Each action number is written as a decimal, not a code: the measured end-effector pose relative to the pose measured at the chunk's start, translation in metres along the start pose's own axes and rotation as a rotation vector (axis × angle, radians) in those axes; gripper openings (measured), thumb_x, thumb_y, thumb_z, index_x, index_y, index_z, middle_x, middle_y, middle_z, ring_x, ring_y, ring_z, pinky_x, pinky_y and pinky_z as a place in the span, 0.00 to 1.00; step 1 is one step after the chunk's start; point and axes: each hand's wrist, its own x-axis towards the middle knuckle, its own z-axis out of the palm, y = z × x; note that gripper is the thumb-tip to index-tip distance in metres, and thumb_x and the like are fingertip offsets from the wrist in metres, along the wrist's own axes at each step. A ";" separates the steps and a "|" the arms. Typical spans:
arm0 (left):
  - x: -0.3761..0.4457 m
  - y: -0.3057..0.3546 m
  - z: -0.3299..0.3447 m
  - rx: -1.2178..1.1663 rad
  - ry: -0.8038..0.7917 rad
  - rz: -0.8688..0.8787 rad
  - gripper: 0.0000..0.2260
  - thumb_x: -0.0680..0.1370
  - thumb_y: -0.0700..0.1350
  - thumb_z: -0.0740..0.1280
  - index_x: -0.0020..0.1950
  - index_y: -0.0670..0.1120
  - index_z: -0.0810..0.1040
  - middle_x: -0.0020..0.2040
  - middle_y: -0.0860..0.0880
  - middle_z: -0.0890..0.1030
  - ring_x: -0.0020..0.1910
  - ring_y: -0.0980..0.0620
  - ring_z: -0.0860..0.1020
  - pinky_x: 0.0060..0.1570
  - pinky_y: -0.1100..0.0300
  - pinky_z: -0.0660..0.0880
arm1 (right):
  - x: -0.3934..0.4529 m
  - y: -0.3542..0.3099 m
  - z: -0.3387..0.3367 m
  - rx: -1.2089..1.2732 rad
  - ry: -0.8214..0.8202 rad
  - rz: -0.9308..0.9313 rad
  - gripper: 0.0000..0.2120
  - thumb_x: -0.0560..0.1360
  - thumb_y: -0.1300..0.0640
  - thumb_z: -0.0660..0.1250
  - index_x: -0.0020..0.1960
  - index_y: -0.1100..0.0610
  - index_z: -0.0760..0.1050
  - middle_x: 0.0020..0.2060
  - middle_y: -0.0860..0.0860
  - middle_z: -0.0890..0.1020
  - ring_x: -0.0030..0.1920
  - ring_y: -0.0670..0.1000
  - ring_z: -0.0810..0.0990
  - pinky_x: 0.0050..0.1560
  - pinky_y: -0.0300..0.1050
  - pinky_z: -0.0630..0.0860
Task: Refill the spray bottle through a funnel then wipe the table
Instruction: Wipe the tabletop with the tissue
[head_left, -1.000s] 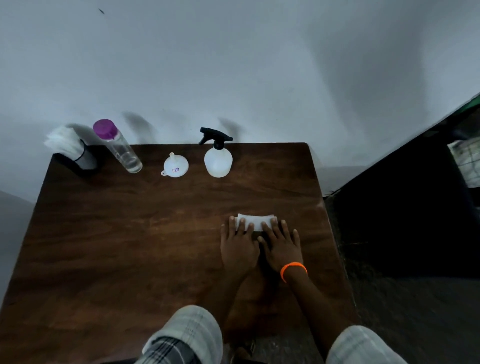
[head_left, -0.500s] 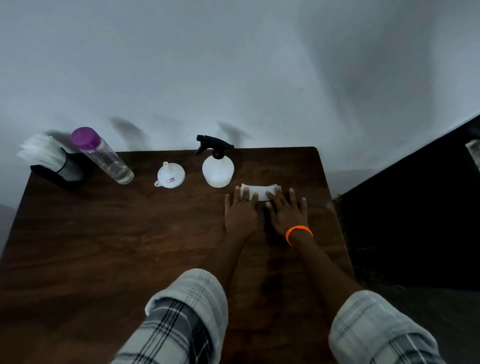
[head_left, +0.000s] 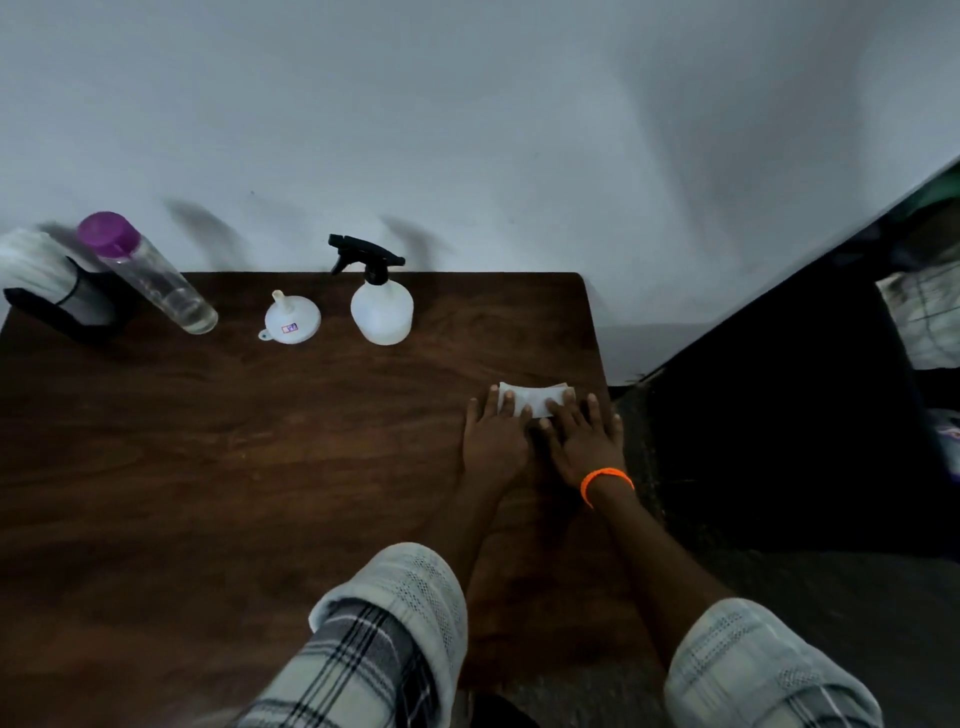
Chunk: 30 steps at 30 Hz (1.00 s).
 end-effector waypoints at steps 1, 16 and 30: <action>-0.006 0.009 0.001 0.022 -0.025 0.013 0.27 0.85 0.59 0.51 0.83 0.53 0.53 0.84 0.45 0.49 0.83 0.44 0.43 0.79 0.41 0.41 | -0.010 0.008 0.003 0.007 -0.002 0.009 0.27 0.84 0.36 0.47 0.82 0.41 0.54 0.83 0.45 0.49 0.83 0.53 0.43 0.79 0.63 0.40; -0.104 0.089 0.078 0.018 -0.028 0.114 0.25 0.84 0.49 0.53 0.82 0.53 0.57 0.84 0.46 0.52 0.83 0.43 0.43 0.79 0.41 0.40 | -0.145 0.083 0.063 0.050 0.037 0.059 0.41 0.75 0.30 0.35 0.83 0.46 0.54 0.83 0.49 0.48 0.83 0.50 0.44 0.79 0.60 0.37; -0.231 0.025 0.120 0.057 -0.038 0.122 0.23 0.77 0.59 0.63 0.71 0.56 0.77 0.76 0.50 0.72 0.80 0.40 0.59 0.75 0.40 0.50 | -0.269 0.005 0.143 0.023 0.007 0.061 0.37 0.82 0.34 0.40 0.76 0.55 0.70 0.77 0.59 0.69 0.76 0.57 0.69 0.77 0.57 0.45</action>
